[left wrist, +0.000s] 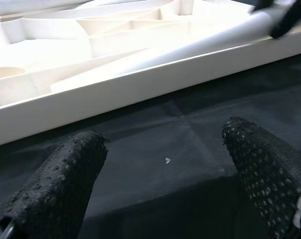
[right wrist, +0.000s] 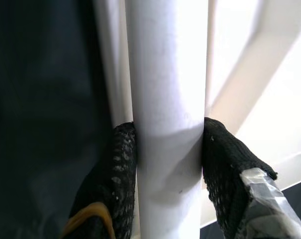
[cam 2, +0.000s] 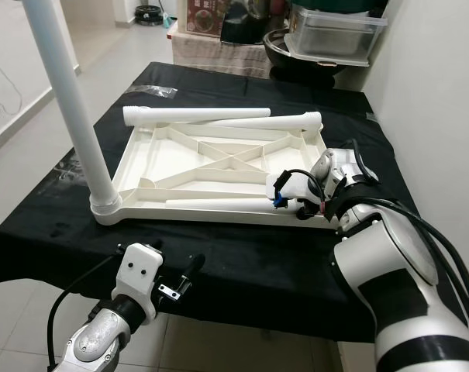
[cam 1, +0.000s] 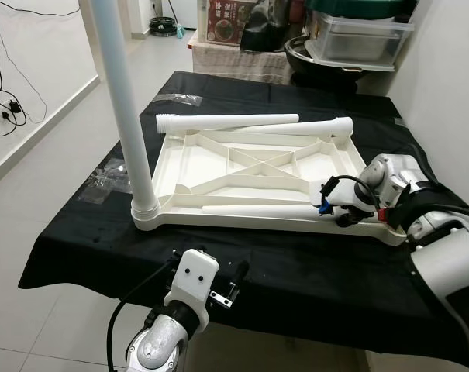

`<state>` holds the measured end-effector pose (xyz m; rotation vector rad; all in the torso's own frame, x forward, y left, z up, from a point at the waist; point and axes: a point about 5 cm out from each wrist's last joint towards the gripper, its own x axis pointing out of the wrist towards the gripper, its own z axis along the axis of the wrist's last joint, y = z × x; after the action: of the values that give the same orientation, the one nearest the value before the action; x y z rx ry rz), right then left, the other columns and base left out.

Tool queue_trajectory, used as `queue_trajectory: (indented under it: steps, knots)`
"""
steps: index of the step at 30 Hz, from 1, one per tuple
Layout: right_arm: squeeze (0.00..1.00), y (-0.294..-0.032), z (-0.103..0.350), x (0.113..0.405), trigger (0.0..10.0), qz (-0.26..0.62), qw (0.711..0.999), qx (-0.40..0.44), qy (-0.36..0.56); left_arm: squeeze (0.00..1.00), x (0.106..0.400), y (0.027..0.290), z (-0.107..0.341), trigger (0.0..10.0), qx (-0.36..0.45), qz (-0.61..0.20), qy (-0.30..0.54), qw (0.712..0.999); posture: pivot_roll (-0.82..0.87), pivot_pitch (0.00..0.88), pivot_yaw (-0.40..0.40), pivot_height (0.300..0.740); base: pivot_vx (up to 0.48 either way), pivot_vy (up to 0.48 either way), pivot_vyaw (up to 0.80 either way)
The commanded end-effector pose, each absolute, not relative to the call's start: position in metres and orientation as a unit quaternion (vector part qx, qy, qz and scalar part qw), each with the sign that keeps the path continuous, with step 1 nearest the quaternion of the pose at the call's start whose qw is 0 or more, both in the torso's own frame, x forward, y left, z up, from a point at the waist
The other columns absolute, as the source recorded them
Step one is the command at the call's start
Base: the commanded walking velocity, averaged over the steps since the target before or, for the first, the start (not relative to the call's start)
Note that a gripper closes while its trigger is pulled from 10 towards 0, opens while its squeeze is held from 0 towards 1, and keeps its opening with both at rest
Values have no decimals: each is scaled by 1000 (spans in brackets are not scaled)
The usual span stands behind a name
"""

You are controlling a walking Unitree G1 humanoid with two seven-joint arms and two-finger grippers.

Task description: Building children table

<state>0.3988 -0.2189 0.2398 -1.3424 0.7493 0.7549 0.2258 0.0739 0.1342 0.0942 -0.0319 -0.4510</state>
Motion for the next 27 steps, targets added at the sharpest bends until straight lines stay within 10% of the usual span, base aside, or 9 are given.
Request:
queue_trajectory:
  steps: [1, 13, 19, 27]
  knots:
    - [0, -214, 257, 402, 0, 331, 683, -578, 301, 0, 225, 74, 129, 10000, 53, -224, -4, 973, 29, 116, -100, 740, 0, 0, 0]
    - [0, -217, 290, 404, 0, 302, 711, -580, 258, 0, 226, 75, 127, 10000, 55, -226, -2, 973, 24, 90, -87, 740, 0, 0, 0]
    - [0, -212, 297, 412, 0, 239, 827, -482, 161, 0, 226, 75, 126, 10000, 58, -227, -1, 972, 33, 89, -89, 740, 0, 0, 0]
    - [0, -216, 305, 417, 0, 159, 897, -398, 108, 0, 228, 76, 126, 10000, 59, -227, -2, 972, 37, 90, -84, 740, 0, 0, 0]
